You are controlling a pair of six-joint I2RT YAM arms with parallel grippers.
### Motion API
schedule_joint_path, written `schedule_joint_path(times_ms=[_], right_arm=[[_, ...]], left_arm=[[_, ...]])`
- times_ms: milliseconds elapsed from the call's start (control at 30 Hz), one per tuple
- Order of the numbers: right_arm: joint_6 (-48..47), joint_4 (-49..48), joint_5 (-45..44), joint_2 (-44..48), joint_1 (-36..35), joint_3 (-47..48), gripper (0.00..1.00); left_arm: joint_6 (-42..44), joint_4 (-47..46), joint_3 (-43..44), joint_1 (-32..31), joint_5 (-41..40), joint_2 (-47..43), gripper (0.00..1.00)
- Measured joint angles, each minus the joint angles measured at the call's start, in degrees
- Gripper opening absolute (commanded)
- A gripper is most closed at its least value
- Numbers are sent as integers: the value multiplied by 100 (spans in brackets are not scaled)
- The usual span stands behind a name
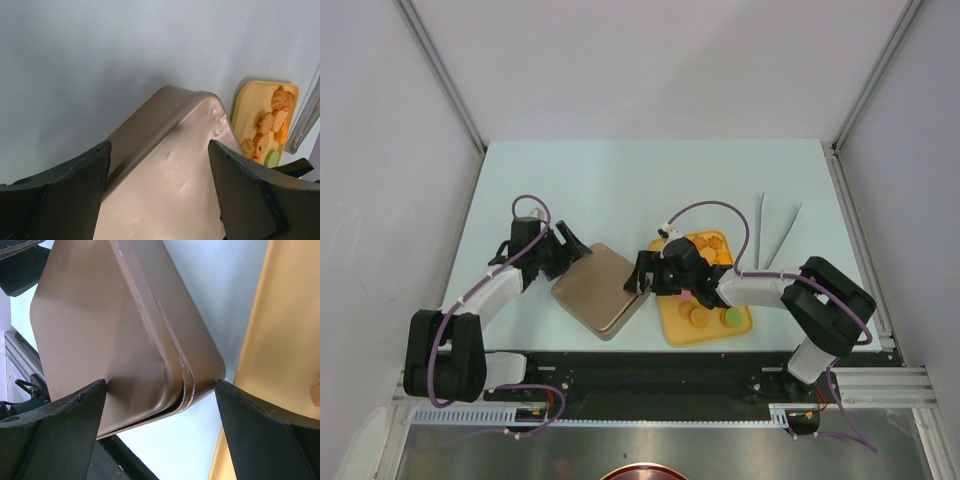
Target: Pack the cookies
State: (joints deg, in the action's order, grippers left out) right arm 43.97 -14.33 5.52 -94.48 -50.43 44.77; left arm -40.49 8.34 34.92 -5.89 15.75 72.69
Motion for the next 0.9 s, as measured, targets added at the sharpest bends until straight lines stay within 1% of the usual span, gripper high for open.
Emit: schedule_joint_path(times_ms=[133,533,667,900], right_arm=[[22,4,2,2,-20,0,100],[190,267,-63,149,-278,0,100],[260,284,-149,149,-365,0,93],[299,304,-195,149,-420,0,95]], left_arm=[[0,-9,0,0,4,0,82],[-4,-46,-70,-11,7,-68,81],[-4,-72,-127,-13,-2,-166,80],[-4,-105,-164,-15,-7,-236,80]])
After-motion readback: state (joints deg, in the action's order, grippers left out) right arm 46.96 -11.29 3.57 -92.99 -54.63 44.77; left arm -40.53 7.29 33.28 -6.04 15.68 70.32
